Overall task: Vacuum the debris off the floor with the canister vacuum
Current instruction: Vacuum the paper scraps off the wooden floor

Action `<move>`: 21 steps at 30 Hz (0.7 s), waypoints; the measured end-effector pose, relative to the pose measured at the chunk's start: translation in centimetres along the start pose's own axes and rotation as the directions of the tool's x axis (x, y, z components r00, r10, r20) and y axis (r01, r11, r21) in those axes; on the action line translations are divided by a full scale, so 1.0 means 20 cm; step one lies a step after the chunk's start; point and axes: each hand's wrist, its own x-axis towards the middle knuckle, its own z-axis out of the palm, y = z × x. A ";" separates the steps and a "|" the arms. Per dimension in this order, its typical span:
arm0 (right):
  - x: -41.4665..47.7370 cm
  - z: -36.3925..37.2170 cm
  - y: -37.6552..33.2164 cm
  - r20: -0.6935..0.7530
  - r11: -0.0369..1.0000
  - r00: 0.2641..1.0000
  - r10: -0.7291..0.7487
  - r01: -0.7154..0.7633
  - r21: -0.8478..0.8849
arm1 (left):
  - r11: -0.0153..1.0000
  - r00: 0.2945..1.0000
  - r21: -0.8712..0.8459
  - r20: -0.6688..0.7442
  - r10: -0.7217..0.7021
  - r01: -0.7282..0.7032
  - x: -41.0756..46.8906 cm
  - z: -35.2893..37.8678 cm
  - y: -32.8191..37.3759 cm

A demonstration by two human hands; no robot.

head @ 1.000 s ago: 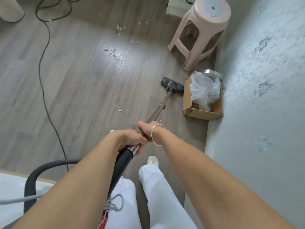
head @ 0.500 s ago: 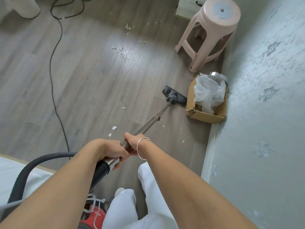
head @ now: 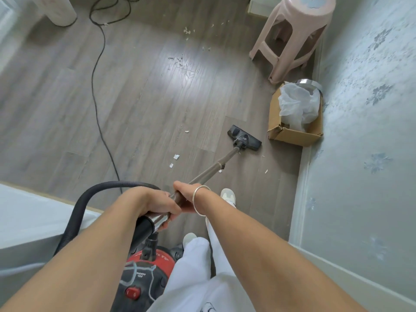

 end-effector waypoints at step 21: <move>-0.24 0.31 0.53 0.071 1.000 0.997 0.012 -0.011 -0.013 | 0.990 0.990 0.017 -0.030 -0.137 0.138 -0.33 0.38 -0.40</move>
